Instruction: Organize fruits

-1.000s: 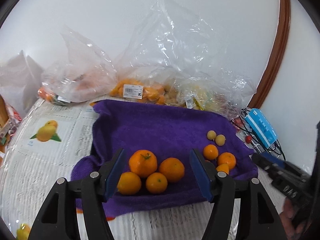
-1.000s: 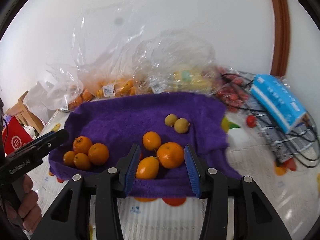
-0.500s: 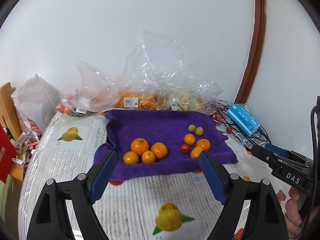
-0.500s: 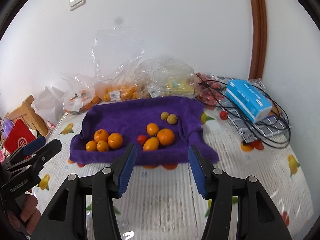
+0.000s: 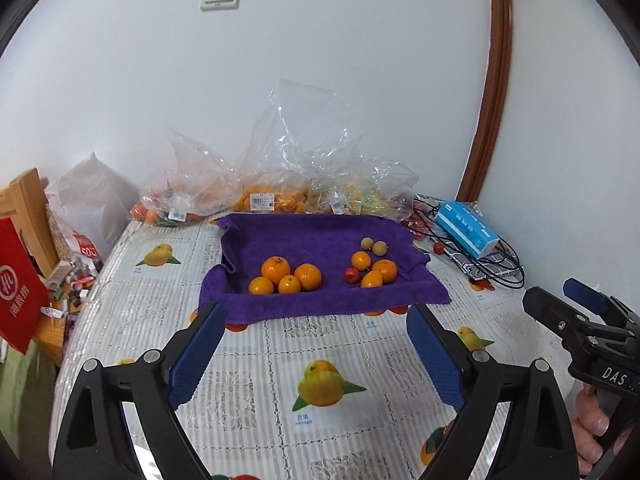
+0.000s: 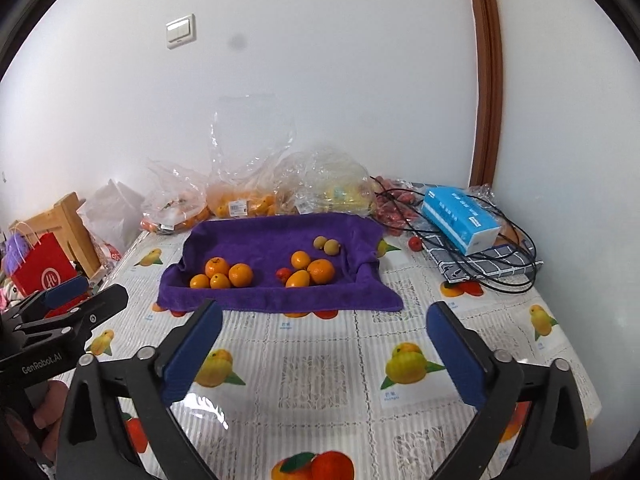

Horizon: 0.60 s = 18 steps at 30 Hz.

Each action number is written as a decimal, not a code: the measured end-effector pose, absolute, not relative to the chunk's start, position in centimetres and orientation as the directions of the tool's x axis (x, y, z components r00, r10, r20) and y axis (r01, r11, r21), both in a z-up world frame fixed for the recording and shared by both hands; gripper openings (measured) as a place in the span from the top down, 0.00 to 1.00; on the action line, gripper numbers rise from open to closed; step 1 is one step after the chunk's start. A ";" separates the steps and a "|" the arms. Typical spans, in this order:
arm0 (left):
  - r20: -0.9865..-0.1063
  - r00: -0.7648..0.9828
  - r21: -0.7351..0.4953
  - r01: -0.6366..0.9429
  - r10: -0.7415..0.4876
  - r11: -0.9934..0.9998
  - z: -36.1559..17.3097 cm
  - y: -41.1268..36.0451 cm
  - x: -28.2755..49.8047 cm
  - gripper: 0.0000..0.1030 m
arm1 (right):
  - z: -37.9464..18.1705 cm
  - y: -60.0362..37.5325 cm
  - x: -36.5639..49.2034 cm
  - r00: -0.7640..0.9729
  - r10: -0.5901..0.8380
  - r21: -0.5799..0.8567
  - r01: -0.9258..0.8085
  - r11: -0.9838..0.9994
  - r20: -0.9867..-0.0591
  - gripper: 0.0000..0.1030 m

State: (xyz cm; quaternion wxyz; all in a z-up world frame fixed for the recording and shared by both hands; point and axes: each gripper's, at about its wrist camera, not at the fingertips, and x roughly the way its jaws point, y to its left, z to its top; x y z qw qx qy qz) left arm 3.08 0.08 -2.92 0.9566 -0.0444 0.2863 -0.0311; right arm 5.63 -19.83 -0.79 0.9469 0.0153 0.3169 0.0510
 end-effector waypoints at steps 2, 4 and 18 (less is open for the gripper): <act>-0.541 0.837 -0.097 0.035 -0.083 0.995 -2.6 -0.1 2.6 0.10 | -0.5 -20.1 5.2 0.788 0.129 0.090 -0.094 0.992 -0.601 0.01; -0.535 0.841 -0.100 0.032 -0.081 0.995 -2.3 -0.1 2.2 0.10 | -0.3 -20.5 4.9 0.783 0.150 0.120 -0.097 0.988 -0.604 0.01; -0.521 0.850 -0.122 0.023 -0.084 0.992 -1.8 0.0 2.1 0.10 | -0.2 -21.3 3.9 0.786 0.132 0.113 -0.080 0.990 -0.604 0.01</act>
